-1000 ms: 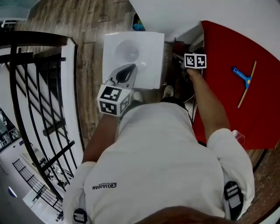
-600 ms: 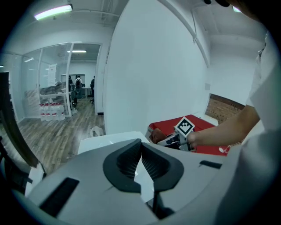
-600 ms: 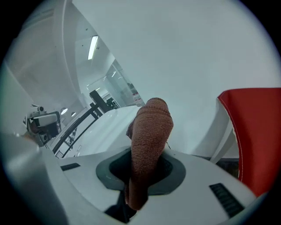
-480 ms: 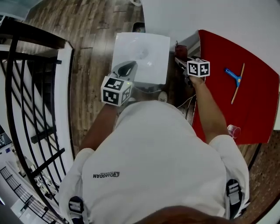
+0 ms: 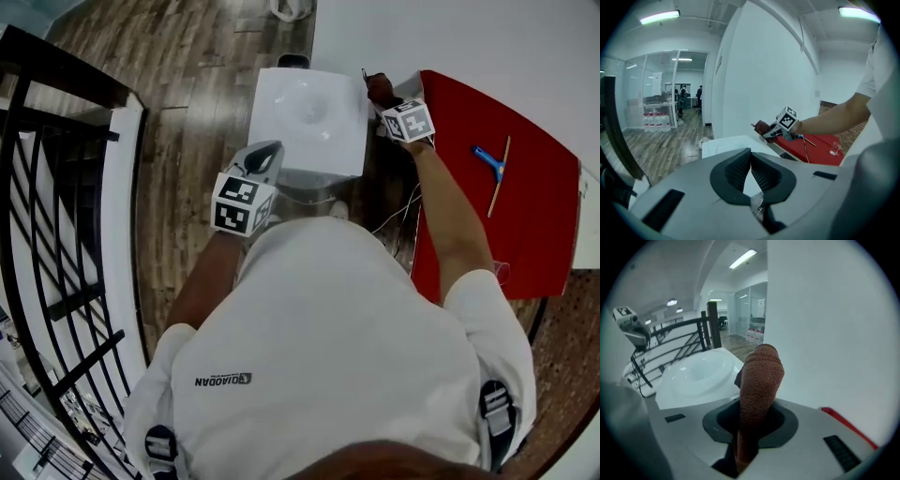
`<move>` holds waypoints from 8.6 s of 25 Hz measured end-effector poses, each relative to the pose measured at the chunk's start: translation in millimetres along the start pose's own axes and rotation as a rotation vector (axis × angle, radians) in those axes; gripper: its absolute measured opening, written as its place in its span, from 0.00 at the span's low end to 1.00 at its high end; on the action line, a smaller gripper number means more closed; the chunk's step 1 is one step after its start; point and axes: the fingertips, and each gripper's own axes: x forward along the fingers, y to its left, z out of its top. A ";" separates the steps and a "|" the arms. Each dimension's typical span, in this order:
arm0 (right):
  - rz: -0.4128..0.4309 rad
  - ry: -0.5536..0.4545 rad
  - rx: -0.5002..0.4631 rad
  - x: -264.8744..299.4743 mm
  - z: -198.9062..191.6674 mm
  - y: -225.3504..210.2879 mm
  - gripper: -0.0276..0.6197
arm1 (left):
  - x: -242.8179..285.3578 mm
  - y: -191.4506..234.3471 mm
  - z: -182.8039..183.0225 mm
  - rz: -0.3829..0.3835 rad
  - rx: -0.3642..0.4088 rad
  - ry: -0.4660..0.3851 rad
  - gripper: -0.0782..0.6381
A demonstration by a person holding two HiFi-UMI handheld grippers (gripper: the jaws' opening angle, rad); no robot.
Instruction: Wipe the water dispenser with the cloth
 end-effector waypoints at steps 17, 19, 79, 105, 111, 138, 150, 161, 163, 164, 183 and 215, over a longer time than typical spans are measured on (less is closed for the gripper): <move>-0.211 0.245 -0.694 15.0 36.1 21.3 0.15 | -68.8 58.7 -46.7 0.081 -0.026 -0.028 0.11; -0.202 0.248 -0.695 9.6 29.0 34.3 0.15 | -70.8 61.7 -50.1 0.062 -0.020 -0.024 0.11; 0.305 -0.227 0.631 -91.8 -12.8 291.4 0.15 | -129.9 -10.7 -92.9 0.043 0.021 -0.024 0.11; 0.400 -0.148 0.788 21.5 73.5 322.2 0.15 | -111.3 73.3 -107.9 -0.052 -0.038 0.014 0.11; 0.389 -0.152 0.814 10.1 56.1 299.9 0.15 | -98.4 53.7 -101.8 -0.061 -0.024 0.014 0.11; 0.208 -0.179 0.966 -53.5 -39.7 191.8 0.15 | -52.3 -12.6 -75.9 -0.133 0.056 0.031 0.11; 0.101 -0.184 1.013 -76.3 -81.7 152.6 0.15 | -46.4 -23.7 -76.0 -0.149 0.064 0.035 0.11; -0.006 -0.211 1.005 -94.2 -98.6 135.6 0.15 | -53.5 -12.5 -81.2 -0.141 0.061 0.043 0.11; -0.034 -0.241 0.961 -97.8 -93.4 136.9 0.15 | -54.7 -8.4 -82.6 -0.136 0.063 0.045 0.11; -0.054 -0.258 0.933 -100.1 -90.6 137.9 0.15 | -55.4 -6.2 -83.4 -0.135 0.059 0.046 0.11; 0.131 -0.288 0.217 -13.7 -6.8 353.8 0.15 | -97.0 60.7 -118.1 -0.099 -0.178 0.084 0.11; 0.082 -0.219 0.052 34.1 -24.3 377.5 0.15 | -128.6 73.6 -139.6 -0.020 -0.101 0.129 0.11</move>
